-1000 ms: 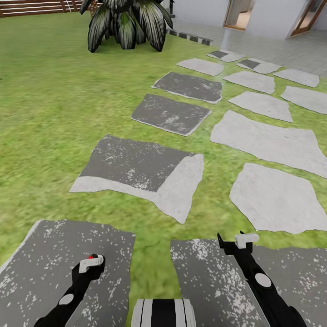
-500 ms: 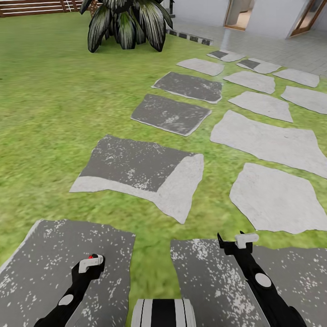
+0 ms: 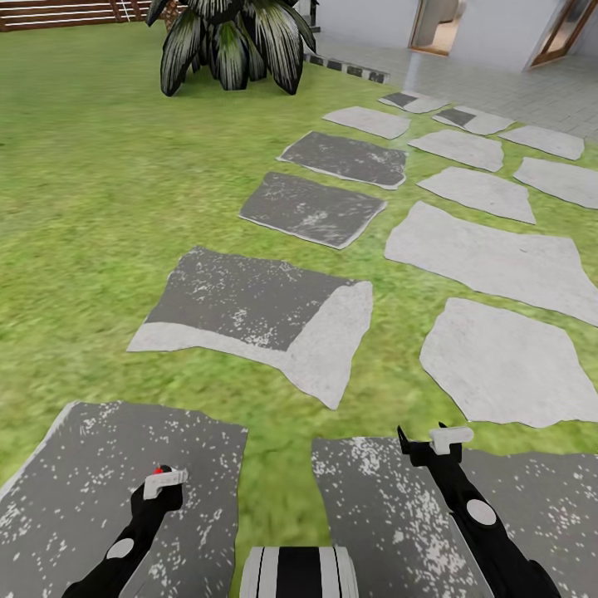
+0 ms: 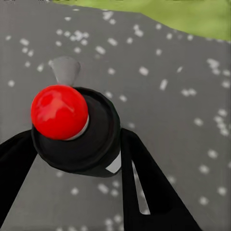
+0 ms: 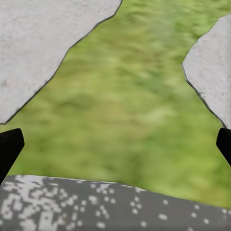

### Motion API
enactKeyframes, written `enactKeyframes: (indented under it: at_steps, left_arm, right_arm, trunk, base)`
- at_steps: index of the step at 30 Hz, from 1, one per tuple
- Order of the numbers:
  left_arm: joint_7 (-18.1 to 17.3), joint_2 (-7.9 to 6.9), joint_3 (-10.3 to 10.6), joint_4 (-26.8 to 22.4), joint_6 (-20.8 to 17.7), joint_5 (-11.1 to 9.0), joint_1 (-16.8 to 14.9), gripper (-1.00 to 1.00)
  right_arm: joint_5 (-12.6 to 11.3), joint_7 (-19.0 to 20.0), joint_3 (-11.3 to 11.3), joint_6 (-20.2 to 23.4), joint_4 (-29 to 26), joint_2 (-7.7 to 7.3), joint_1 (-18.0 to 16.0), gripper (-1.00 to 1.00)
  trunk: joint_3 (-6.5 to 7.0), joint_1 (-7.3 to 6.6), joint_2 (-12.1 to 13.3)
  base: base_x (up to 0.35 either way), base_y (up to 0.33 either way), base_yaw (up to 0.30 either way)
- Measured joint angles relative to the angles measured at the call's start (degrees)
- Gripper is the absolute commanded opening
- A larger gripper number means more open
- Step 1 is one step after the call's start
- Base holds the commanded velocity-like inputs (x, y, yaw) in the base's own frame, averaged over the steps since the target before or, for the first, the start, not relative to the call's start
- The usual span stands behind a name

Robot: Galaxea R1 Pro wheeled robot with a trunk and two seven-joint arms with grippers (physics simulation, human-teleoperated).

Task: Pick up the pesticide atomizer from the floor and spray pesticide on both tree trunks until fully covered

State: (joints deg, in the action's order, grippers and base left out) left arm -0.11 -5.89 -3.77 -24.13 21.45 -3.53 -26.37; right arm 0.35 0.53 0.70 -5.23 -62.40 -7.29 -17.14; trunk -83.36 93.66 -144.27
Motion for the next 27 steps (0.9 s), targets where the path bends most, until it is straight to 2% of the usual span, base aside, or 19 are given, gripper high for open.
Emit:
enactKeyframes:
  at_steps: [17, 27]
  left_arm:
    - [0.04, -0.03, 0.03, -0.03, 0.24, -0.08, 0.0, -1.0]
    - [0.05, 0.0, 0.09, -0.04, 0.25, 0.12, 0.0, -1.0]
  right_arm:
    - [0.0, 0.0, 0.0, 0.02, 0.08, 0.0, 0.0, 1.0]
    - [0.0, 0.0, 0.0, 0.03, 0.08, 0.0, 0.0, 1.0]
  trunk:
    - [0.0, 0.0, 0.0]
    - [2.21, -0.26, 0.13]
  base:
    - [0.0, 0.0, 0.0]
    - [0.0, 0.0, 0.0]
